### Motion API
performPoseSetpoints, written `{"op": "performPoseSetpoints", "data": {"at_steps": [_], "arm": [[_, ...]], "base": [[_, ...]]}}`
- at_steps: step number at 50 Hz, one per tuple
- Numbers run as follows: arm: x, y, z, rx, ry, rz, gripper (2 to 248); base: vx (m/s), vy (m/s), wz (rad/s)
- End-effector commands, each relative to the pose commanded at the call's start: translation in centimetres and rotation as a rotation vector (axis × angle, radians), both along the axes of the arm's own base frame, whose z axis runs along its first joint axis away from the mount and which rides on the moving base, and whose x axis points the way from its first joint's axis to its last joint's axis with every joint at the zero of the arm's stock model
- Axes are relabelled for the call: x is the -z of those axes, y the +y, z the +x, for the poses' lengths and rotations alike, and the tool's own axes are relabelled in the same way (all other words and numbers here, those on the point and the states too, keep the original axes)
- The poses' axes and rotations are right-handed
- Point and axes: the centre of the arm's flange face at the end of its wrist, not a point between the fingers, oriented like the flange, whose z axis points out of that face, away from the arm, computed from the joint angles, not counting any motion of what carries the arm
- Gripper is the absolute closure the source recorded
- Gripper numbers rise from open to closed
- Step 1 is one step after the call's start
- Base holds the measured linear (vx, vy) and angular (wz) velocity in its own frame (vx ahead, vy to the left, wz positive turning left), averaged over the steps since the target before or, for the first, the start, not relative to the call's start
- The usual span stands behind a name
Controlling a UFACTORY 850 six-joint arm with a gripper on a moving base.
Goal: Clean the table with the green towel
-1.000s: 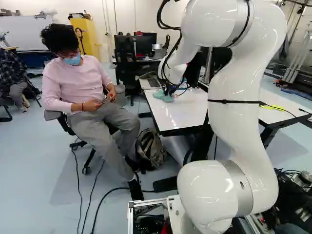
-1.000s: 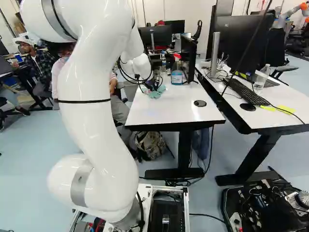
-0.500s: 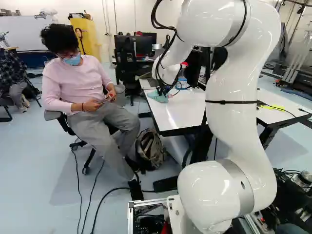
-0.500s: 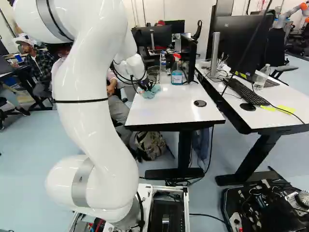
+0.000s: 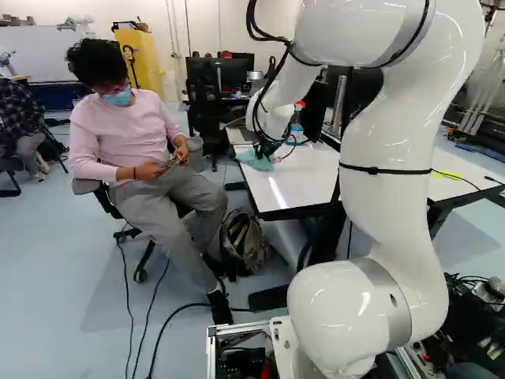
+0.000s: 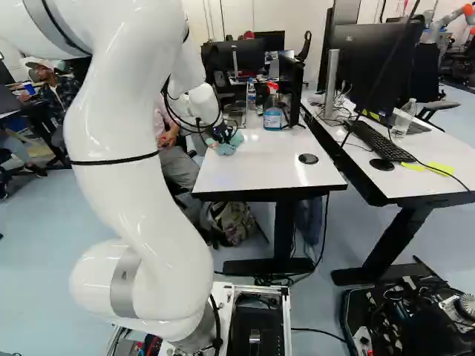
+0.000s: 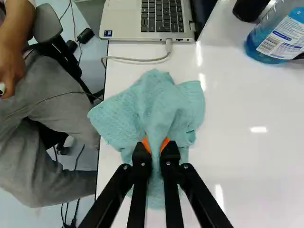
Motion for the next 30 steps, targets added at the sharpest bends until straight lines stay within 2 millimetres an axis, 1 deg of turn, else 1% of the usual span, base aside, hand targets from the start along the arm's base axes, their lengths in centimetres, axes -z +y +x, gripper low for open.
{"op": "performPoseSetpoints", "data": {"at_steps": [9, 30], "arm": [[0.0, -1.4, -0.8, 0.025, 0.005, 0.000, 213], [-0.1, -5.1, -2.0, 0.091, 0.010, 0.000, 213]], "base": [[0.000, 0.000, 0.000], [0.000, 0.000, 0.000]]}}
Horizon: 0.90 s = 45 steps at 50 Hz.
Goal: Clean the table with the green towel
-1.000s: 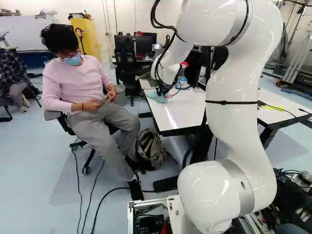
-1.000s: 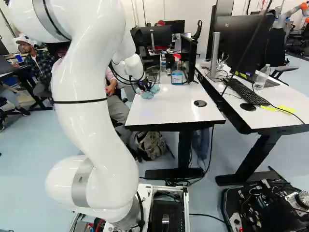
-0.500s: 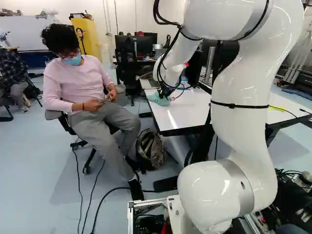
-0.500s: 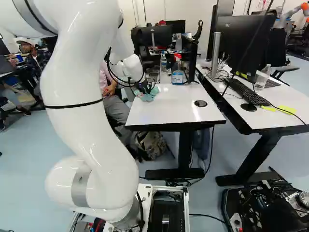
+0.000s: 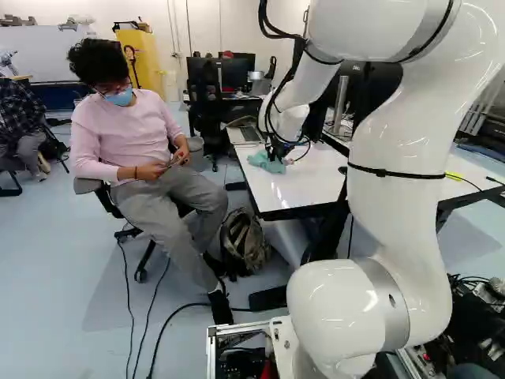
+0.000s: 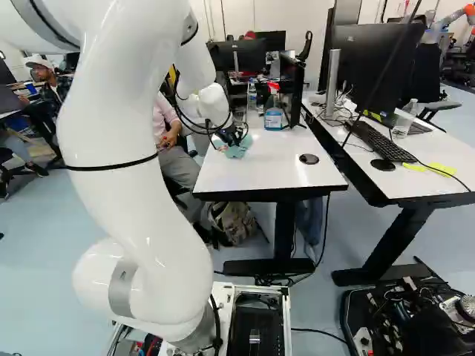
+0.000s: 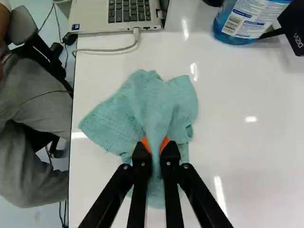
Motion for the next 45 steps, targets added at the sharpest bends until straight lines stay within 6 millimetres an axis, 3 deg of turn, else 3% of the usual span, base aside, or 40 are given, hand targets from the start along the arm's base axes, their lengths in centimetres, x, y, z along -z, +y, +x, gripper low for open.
{"op": "performPoseSetpoints", "data": {"at_steps": [15, 26, 45], "arm": [[0.0, -2.4, 0.3, 0.043, -0.003, 0.000, 213], [-0.2, -2.4, 0.4, 0.043, -0.007, -0.001, 213], [-2.3, -1.9, -0.6, 0.035, -0.018, -0.002, 213]], "base": [[0.000, 0.000, 0.000], [0.000, 0.000, 0.000], [0.000, 0.000, 0.000]]}}
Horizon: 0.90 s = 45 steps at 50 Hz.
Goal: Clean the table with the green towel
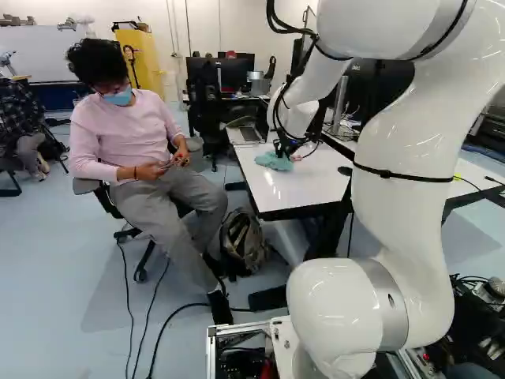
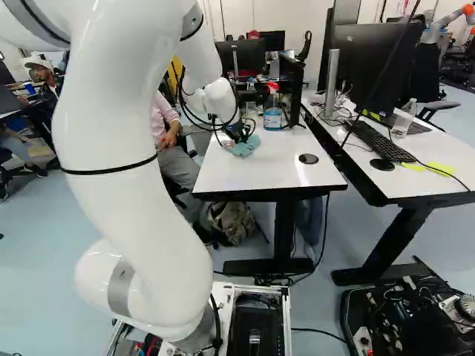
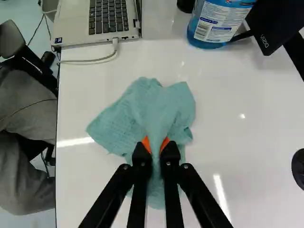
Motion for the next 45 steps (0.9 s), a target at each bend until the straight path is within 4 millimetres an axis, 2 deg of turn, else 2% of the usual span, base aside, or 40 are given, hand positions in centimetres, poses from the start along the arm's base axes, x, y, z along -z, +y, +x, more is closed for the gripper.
{"op": "performPoseSetpoints", "data": {"at_steps": [21, 45], "arm": [[-2.2, 1.4, -1.8, -0.022, 0.043, 0.002, 213], [-4.6, 3.0, -1.6, -0.050, 0.125, 0.005, 213]], "base": [[0.000, 0.000, 0.000], [0.000, 0.000, 0.000]]}}
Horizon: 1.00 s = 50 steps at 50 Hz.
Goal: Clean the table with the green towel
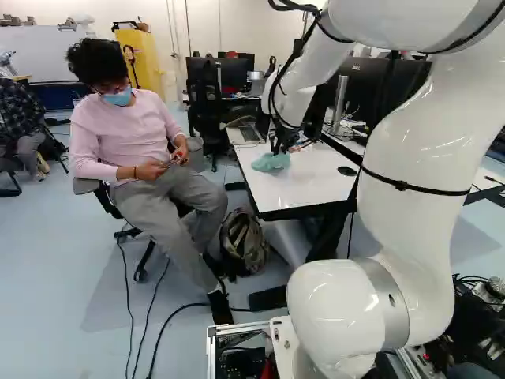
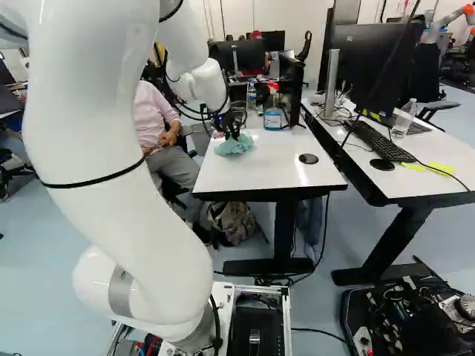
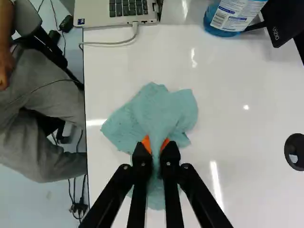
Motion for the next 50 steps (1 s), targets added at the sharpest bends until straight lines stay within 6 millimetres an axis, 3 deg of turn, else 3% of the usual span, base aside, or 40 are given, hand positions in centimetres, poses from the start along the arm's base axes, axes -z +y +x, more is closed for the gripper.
{"op": "performPoseSetpoints", "data": {"at_steps": [28, 50], "arm": [[-3.3, 1.3, -0.7, -0.023, 0.012, -0.001, 213], [-3.3, 1.4, -0.9, -0.024, 0.018, -0.001, 213]], "base": [[0.000, 0.000, 0.000], [0.000, 0.000, 0.000]]}}
